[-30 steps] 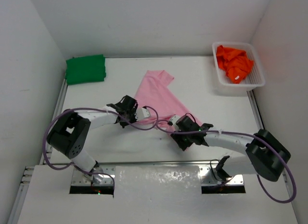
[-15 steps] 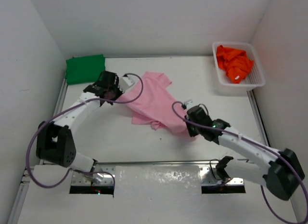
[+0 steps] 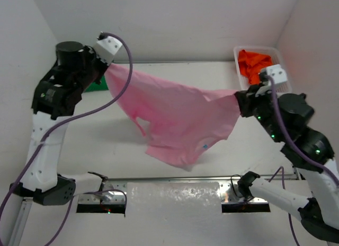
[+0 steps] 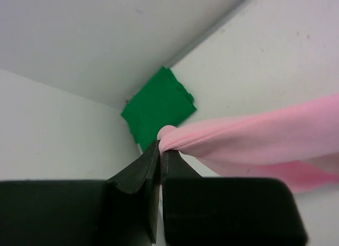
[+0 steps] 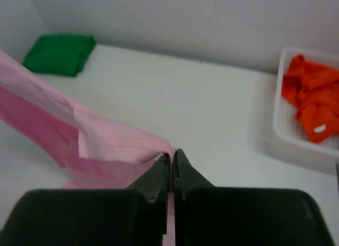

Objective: Fold and stack the t-shirts
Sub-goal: Flatten out the tshirt

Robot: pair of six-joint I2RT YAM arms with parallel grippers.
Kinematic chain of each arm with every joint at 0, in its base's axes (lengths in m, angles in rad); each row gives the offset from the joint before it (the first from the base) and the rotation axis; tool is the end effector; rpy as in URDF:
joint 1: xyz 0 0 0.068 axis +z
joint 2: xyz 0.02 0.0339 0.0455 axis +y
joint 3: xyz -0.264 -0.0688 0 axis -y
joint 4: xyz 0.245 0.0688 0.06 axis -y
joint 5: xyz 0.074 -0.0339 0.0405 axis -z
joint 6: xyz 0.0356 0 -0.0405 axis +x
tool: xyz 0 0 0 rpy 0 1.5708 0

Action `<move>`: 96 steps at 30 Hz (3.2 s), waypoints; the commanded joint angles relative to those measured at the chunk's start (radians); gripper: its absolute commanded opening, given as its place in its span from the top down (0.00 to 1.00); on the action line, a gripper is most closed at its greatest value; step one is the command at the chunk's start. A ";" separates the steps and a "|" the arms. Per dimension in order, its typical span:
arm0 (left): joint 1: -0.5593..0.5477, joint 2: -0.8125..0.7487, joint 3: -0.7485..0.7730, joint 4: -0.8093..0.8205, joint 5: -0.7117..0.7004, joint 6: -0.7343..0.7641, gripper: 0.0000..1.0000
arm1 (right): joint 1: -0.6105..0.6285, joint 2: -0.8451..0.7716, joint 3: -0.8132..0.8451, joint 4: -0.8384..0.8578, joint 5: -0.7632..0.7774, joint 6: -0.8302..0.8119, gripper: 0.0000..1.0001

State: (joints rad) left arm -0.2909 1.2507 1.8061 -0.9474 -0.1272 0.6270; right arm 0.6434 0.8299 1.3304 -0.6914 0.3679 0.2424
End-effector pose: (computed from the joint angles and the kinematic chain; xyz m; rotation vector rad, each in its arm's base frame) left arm 0.2068 -0.0572 0.5025 0.7990 1.8066 0.3447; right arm 0.1143 0.0697 0.4582 -0.0847 1.7578 0.3228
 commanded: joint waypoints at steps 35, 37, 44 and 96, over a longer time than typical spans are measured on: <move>0.202 0.938 0.249 0.315 -0.061 -0.026 1.00 | -0.356 1.458 0.854 0.479 -0.119 -0.322 1.00; 0.203 1.024 0.297 0.363 -0.075 -0.048 1.00 | -0.366 1.531 0.842 0.585 -0.138 -0.319 1.00; 0.231 1.200 0.472 0.499 -0.193 -0.168 0.61 | -0.399 1.675 0.934 0.682 -0.067 -0.250 0.63; 0.325 0.312 -1.061 0.743 0.115 0.497 0.29 | -0.073 0.813 -0.640 0.613 -0.374 0.753 0.78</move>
State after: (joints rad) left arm 0.0345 1.5566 0.7559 -0.2436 -0.0727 1.1419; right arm 0.5671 1.6379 0.6945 -0.0326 -0.1013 0.9817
